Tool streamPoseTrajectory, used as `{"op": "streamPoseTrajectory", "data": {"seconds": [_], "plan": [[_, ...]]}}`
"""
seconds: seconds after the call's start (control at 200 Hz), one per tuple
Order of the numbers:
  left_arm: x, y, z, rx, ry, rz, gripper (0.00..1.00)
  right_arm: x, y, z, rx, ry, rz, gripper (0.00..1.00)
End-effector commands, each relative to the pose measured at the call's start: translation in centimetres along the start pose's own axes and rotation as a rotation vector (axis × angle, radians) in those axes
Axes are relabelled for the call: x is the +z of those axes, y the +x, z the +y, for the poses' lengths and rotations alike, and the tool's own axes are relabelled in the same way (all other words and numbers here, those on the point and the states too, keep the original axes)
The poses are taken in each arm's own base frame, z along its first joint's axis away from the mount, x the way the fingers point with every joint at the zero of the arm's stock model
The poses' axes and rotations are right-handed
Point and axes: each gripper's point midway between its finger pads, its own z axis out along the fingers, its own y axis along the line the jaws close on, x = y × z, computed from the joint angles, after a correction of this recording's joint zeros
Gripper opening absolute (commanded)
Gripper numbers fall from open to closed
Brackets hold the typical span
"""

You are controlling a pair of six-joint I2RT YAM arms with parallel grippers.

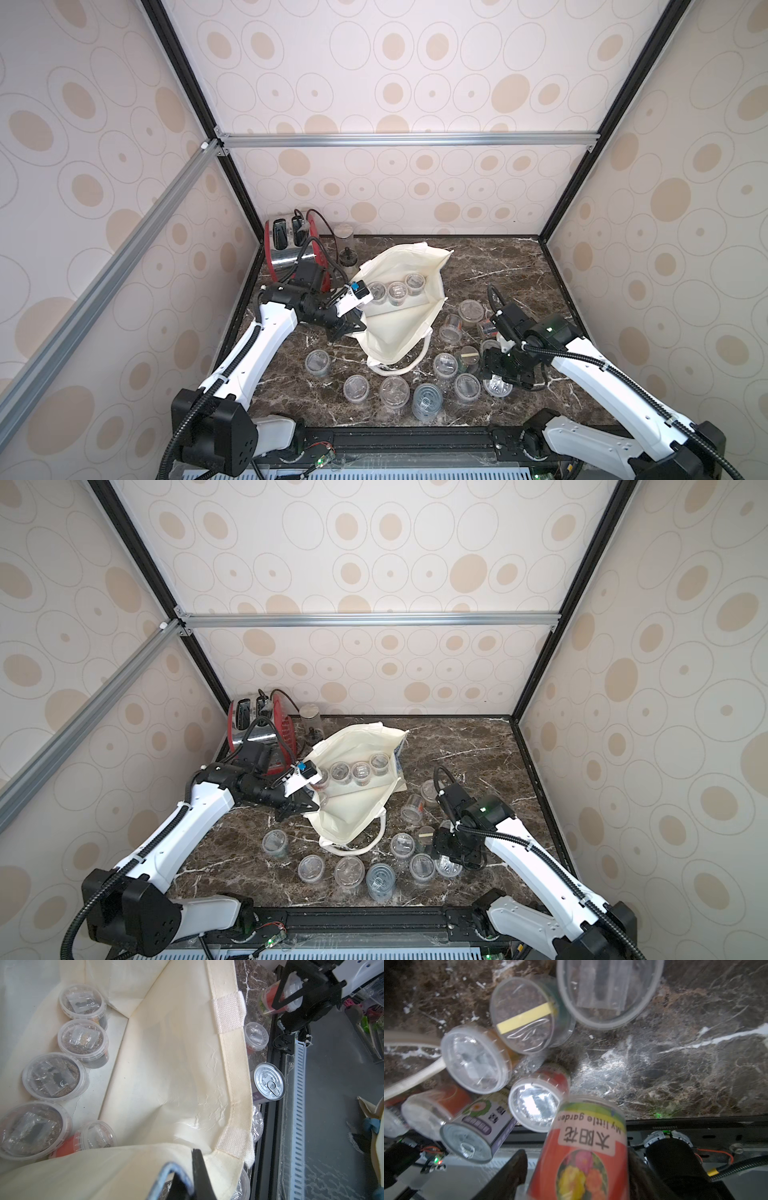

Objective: Take out the seed jars from the canvas bag
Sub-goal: Place the seed jar at the center of the board.

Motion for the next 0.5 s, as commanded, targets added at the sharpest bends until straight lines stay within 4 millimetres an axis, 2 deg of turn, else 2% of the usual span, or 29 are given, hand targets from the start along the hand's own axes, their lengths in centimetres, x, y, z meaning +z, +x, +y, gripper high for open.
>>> {"op": "streamPoseTrajectory", "data": {"seconds": [0.0,0.125,0.21,0.32,0.49], "plan": [[-0.3,0.1,-0.9,0.051,0.010,-0.006,0.00,2.2,-1.6,-0.3,0.091,-0.009,-0.054,0.72],[-0.4,0.3,-1.1,0.050,0.002,0.001,0.00,5.6,-1.3,-1.1,0.125,0.003,-0.011,0.73],[-0.5,0.5,-1.4,0.056,0.013,0.000,0.00,6.7,-0.8,-1.6,0.130,0.024,0.023,0.76],[-0.4,0.6,-1.4,0.056,0.013,0.003,0.00,6.0,-1.1,-2.2,0.113,0.068,0.009,0.83],[-0.5,0.4,-1.5,0.059,0.020,-0.002,0.00,3.8,-2.1,-2.4,0.097,0.081,-0.066,0.84]]}}
